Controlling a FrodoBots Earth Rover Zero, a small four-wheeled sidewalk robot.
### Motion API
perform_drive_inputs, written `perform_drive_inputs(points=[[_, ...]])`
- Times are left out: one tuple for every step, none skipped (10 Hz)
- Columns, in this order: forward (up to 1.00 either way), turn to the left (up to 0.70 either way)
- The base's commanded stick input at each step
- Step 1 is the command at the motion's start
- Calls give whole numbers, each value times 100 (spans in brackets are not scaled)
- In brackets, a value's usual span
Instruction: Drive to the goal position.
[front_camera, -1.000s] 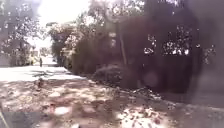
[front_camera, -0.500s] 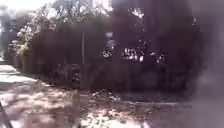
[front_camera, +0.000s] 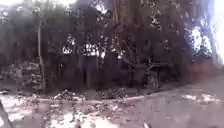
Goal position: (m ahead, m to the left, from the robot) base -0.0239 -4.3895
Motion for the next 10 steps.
perform_drive_inputs(points=[[0,-70],[0,-70],[0,-70],[0,-70],[0,-70],[0,-70],[0,-70],[2,-62],[9,-41],[31,-48]])
